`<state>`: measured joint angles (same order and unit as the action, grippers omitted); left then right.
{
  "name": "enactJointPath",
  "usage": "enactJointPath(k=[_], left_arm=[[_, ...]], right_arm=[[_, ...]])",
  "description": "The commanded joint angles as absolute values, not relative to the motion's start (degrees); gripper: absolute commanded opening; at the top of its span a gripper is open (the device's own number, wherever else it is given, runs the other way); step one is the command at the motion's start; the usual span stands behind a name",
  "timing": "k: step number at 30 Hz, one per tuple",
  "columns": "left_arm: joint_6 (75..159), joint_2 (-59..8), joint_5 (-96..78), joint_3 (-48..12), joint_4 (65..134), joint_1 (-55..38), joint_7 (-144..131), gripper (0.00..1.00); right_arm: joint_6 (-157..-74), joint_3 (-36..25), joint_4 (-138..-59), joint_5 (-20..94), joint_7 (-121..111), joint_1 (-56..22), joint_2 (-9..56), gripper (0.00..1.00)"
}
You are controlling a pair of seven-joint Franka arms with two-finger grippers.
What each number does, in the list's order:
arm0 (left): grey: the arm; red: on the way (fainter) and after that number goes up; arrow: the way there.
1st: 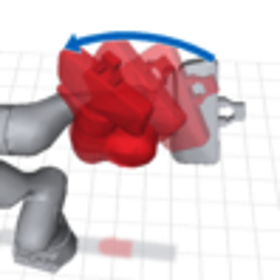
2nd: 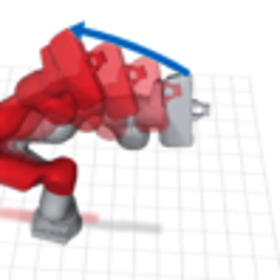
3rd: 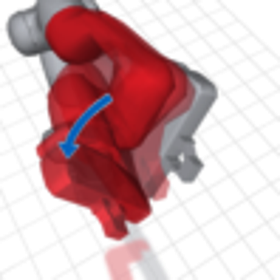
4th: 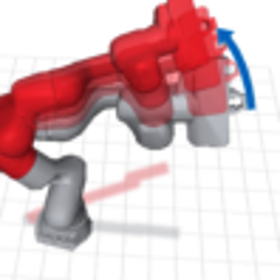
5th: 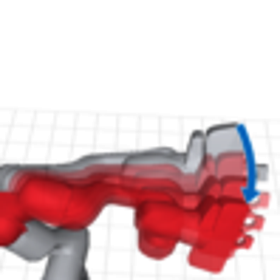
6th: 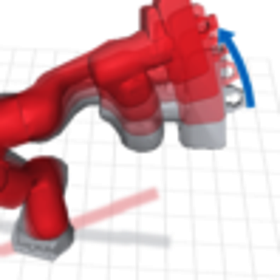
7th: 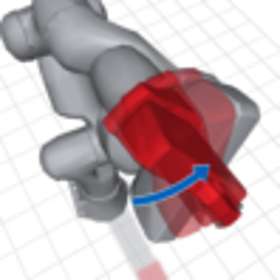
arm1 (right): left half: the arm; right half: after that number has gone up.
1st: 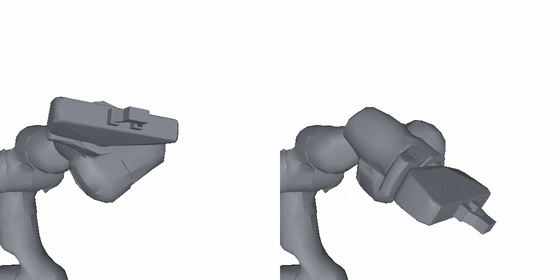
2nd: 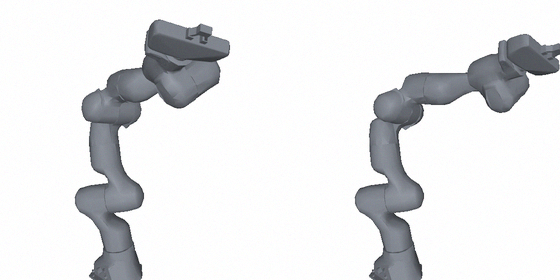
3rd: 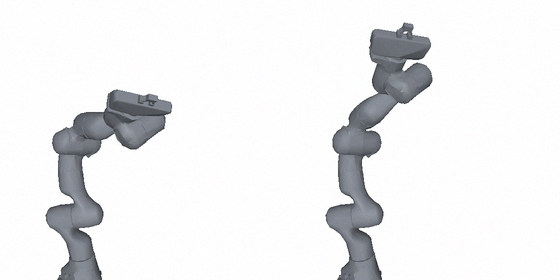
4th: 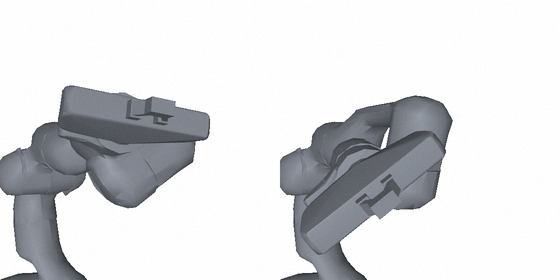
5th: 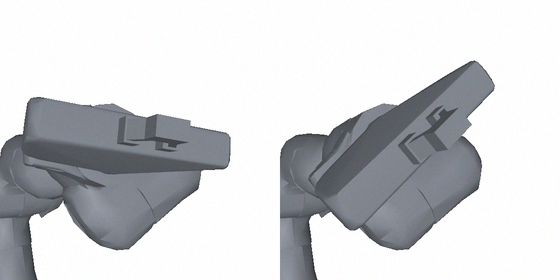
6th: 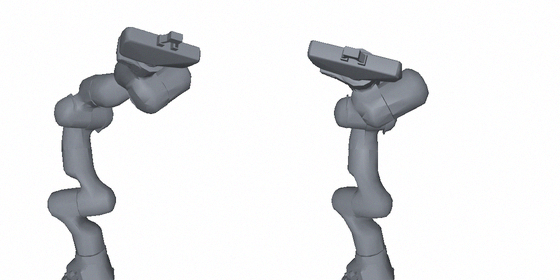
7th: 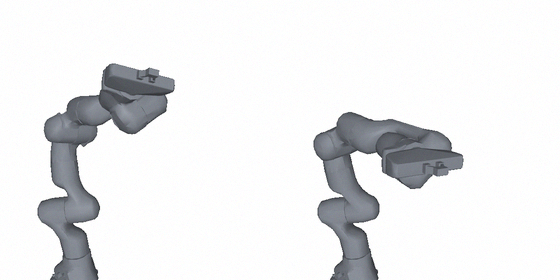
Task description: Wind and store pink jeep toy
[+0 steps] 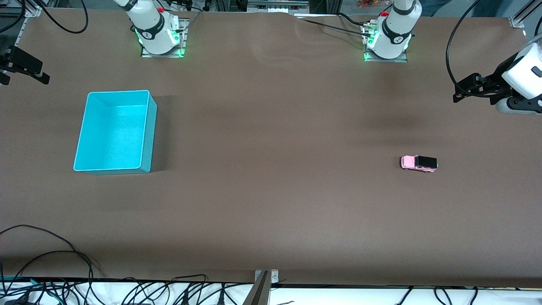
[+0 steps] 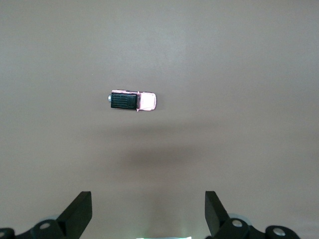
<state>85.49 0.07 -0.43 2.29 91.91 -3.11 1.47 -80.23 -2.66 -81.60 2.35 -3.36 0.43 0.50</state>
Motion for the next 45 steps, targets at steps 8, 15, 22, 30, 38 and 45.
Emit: enactJointPath(k=[8, 15, 22, 30, 38, 45], left_arm=[[84.02, -0.62, -0.97, 2.02, 89.82, -3.08, 1.67, 1.0], [84.02, -0.53, -0.88, 1.76, 89.82, -3.52, 1.85, 1.0], [84.02, -0.44, -0.88, 1.85, 89.74, -3.43, 1.85, 1.0], [84.02, -0.44, -0.88, 2.11, 89.74, -3.25, 2.11, 1.0], [84.02, -0.44, -0.88, 2.11, 89.74, -3.08, 2.11, 1.0], [84.02, -0.44, -0.88, 2.11, 89.74, -3.08, 2.11, 1.0]], right_arm=[[-79.45, -2.81, -80.86, 1.58, -3.34, 0.26, 0.79, 1.0], [-79.72, -2.9, -80.86, 1.58, -3.34, 0.35, 0.88, 1.0], [-79.28, -2.72, -80.86, 1.58, -3.34, 0.18, 0.88, 1.0], [-79.45, -2.64, -80.86, 0.97, -3.34, 0.09, 0.88, 1.0], [-79.37, -2.64, -80.86, 0.44, -3.25, 0.09, 0.88, 1.0], [-79.19, -2.72, -80.86, 0.44, -3.34, 0.09, 0.88, 1.0]])
